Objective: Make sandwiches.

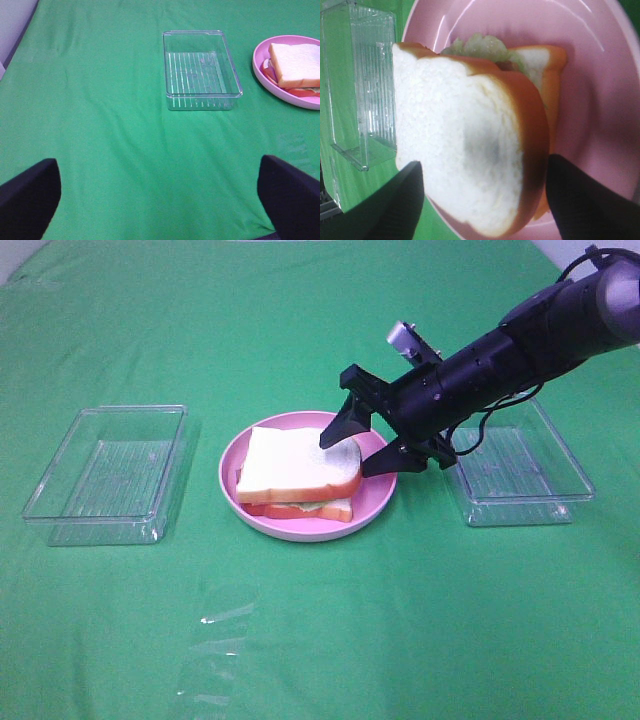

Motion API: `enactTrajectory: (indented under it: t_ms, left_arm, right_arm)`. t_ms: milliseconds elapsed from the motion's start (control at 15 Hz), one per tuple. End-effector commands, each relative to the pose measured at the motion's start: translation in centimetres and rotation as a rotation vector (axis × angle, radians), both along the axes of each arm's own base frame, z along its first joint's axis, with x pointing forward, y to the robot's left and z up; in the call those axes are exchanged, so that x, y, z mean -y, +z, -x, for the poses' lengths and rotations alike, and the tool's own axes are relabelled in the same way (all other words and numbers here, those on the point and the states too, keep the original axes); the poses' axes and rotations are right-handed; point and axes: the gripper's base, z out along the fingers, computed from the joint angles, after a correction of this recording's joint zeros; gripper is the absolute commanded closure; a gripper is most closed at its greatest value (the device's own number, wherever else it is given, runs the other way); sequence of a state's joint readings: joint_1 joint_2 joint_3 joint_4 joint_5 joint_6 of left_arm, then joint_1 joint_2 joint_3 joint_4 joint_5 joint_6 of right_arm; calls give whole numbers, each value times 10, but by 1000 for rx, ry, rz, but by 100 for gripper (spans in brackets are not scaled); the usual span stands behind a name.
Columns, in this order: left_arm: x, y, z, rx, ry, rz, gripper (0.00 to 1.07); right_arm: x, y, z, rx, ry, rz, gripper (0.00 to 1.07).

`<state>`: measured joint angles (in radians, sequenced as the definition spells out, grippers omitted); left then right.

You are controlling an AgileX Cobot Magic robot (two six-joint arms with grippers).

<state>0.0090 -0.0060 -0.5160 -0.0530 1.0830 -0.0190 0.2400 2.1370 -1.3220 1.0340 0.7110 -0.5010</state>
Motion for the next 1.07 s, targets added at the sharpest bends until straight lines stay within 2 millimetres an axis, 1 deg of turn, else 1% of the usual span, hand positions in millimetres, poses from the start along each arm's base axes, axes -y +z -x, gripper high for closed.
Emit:
enactTrajectory:
  t_ms: [67, 333, 600, 733, 867, 933, 1000, 1067]
  left_arm:
    - [0, 0, 3, 27, 5, 1, 7]
    - [0, 0, 3, 27, 5, 1, 7]
    - [0, 0, 3, 27, 5, 1, 7]
    - [0, 0, 3, 27, 5, 1, 7]
    - [0, 0, 3, 27, 5, 1, 7]
    - [0, 0, 3, 27, 5, 1, 7]
    - [0, 0, 3, 27, 5, 1, 7]
    - [0, 0, 3, 27, 5, 1, 7]
  right_arm:
    - [3, 5, 3, -5, 11, 37, 39]
    - [7, 17, 5, 23, 26, 91, 38]
    - [10, 40, 7, 80, 26, 113, 37]
    - [16, 56, 11, 108, 29, 172, 32]
    - [25, 72, 15, 128, 5, 255, 28]
    - [27, 78, 17, 139, 0, 281, 28]
    - [33, 89, 20, 157, -22, 326, 28]
    - [55, 108, 24, 127, -57, 406, 28]
